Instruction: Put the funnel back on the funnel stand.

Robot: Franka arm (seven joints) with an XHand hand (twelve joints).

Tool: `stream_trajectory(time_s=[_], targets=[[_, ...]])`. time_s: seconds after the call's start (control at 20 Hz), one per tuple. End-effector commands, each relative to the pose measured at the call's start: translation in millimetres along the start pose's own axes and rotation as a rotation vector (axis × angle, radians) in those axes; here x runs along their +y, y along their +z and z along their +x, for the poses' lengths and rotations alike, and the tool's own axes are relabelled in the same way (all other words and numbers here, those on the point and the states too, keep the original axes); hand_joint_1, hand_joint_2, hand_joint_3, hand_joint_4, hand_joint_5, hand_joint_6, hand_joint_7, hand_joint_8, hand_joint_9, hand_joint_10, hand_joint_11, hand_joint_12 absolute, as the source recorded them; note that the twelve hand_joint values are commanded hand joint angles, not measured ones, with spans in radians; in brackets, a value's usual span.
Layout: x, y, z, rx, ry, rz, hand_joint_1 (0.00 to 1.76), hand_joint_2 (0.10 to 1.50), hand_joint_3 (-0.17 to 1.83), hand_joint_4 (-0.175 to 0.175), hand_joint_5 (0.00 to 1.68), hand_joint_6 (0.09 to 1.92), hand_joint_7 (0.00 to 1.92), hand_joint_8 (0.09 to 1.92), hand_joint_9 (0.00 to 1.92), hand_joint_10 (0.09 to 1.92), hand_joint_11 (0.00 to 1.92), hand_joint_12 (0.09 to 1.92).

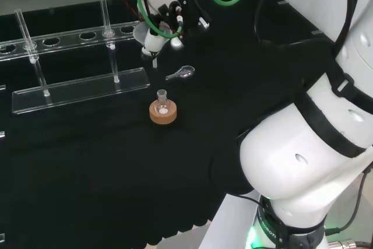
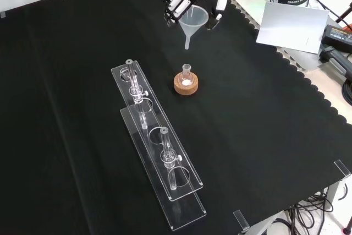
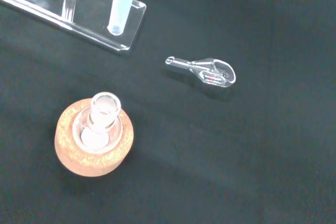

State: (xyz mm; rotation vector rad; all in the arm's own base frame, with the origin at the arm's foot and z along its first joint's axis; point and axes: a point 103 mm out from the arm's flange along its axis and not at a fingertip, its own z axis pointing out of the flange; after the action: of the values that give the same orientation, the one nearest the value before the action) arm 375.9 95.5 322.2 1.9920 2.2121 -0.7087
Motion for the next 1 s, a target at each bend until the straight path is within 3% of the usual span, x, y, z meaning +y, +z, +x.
stream_trajectory(time_s=[0.05,0.5,1.0], targets=[[0,-7,-8,0.009,0.017,-0.001,0.77,0.77,0.48,-0.004,0.62,0.38,0.62,0.59,0.93,0.39,0.64,1.25],[28,-52,-37,0.035,0.044,-0.039,0.77,0.77,0.48,-0.006,0.61,0.39,0.61,0.6,0.92,0.39,0.65,1.25],[76,-73,-47,0.05,0.021,-0.054,0.77,0.77,0.48,-0.007,0.6,0.4,0.6,0.6,0.92,0.39,0.65,1.25]])
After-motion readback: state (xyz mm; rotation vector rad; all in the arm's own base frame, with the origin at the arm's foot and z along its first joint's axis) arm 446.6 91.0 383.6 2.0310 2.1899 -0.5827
